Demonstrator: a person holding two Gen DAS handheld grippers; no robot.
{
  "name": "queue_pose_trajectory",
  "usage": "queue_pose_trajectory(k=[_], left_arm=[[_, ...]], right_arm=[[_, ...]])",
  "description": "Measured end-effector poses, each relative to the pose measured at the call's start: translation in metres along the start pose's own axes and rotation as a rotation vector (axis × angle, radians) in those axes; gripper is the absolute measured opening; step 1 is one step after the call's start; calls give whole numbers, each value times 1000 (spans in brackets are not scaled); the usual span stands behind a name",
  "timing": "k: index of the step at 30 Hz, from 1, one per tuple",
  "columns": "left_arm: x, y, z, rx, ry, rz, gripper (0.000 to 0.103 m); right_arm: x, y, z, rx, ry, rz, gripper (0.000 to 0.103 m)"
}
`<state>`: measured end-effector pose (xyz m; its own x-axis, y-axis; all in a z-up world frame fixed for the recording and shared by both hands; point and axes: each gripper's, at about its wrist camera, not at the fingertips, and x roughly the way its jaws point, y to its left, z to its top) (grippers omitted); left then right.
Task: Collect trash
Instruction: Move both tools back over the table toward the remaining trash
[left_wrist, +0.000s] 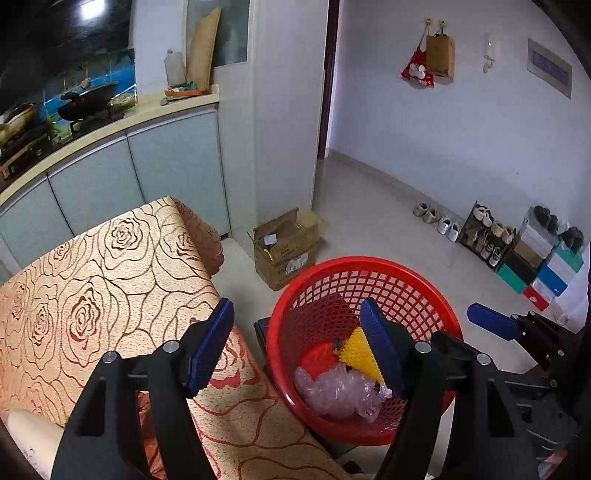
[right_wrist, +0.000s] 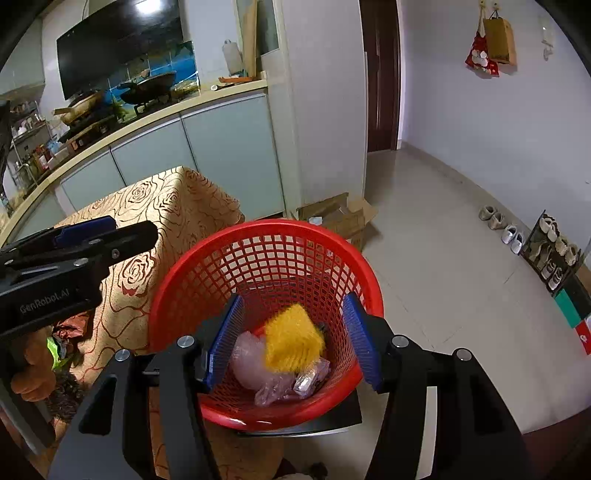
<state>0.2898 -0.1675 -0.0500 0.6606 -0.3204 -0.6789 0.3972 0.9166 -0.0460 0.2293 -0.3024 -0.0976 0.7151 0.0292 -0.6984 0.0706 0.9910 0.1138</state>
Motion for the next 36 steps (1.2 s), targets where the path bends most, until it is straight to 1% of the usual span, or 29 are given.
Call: queue_pose_trajectory(k=[4,12,15,17,22,31,36], left_arm=[[-9,4,0,-8,-18,15,72],[-34,11,-2,-27,-54,34,73],[-42,13,-3,-34,-63,37,73],[-51,15,-4,-47,-73,34,73],[-70,16,-4,-57,-99,40,74],[-113,31,-10,-64,-151,101,79],[-140,50,-18,-86,-184,148,83]], right_arm=[[-7,0,-1,11,-12,-2,55],[-22,1,-3,29,-39,-4,55],[-29,3,-3,38,-49,-5,56],[-34,3,-3,45,-59,-7,64],[-46,5,-3,56,-79,-7,65],[-75,19,-3,63,-130,33,66],[-91,37,-2,58,-161,68,72]])
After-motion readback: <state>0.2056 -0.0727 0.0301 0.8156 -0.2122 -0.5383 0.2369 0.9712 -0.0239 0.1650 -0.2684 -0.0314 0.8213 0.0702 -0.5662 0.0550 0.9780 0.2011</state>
